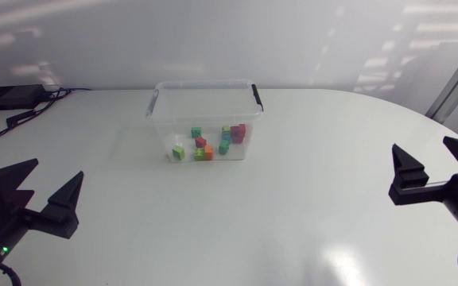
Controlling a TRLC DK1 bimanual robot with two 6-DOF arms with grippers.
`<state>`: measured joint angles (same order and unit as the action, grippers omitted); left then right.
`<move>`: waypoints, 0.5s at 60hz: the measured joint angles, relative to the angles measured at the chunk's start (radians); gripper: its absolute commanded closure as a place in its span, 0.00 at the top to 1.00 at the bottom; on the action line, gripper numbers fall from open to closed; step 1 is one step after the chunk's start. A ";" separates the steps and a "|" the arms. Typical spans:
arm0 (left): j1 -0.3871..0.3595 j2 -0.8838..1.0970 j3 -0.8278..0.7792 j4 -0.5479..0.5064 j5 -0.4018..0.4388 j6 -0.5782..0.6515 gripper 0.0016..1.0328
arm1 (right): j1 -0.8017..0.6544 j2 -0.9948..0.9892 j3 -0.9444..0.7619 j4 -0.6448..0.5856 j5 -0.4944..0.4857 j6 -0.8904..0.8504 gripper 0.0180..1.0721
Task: Place the duplo bricks in the container
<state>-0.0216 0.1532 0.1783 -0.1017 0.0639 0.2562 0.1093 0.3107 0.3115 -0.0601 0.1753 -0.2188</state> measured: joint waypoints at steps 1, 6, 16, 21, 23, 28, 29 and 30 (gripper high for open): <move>0.000 -0.004 -0.003 0.001 -0.003 -0.005 0.96 | -0.002 -0.006 -0.009 0.001 -0.007 0.007 0.95; 0.001 -0.024 -0.022 0.013 -0.014 -0.035 0.96 | -0.017 -0.050 -0.050 0.006 -0.032 0.033 0.95; 0.007 -0.064 -0.066 0.035 -0.024 -0.098 0.96 | -0.046 -0.134 -0.127 0.018 -0.078 0.083 0.95; 0.008 -0.084 -0.088 0.048 -0.034 -0.127 0.96 | -0.060 -0.174 -0.167 0.021 -0.102 0.110 0.95; 0.008 -0.092 -0.098 0.056 -0.040 -0.138 0.96 | -0.064 -0.190 -0.182 0.026 -0.110 0.119 0.95; 0.010 -0.113 -0.120 0.068 -0.047 -0.171 0.96 | -0.079 -0.231 -0.221 0.034 -0.132 0.143 0.95; 0.010 -0.116 -0.125 0.071 -0.047 -0.176 0.96 | -0.081 -0.238 -0.228 0.035 -0.138 0.148 0.95; 0.011 -0.120 -0.129 0.074 -0.047 -0.181 0.96 | -0.085 -0.249 -0.237 0.036 -0.144 0.154 0.95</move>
<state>-0.0101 0.0330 0.0490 -0.0277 0.0166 0.0750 0.0238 0.0620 0.0750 -0.0242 0.0311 -0.0643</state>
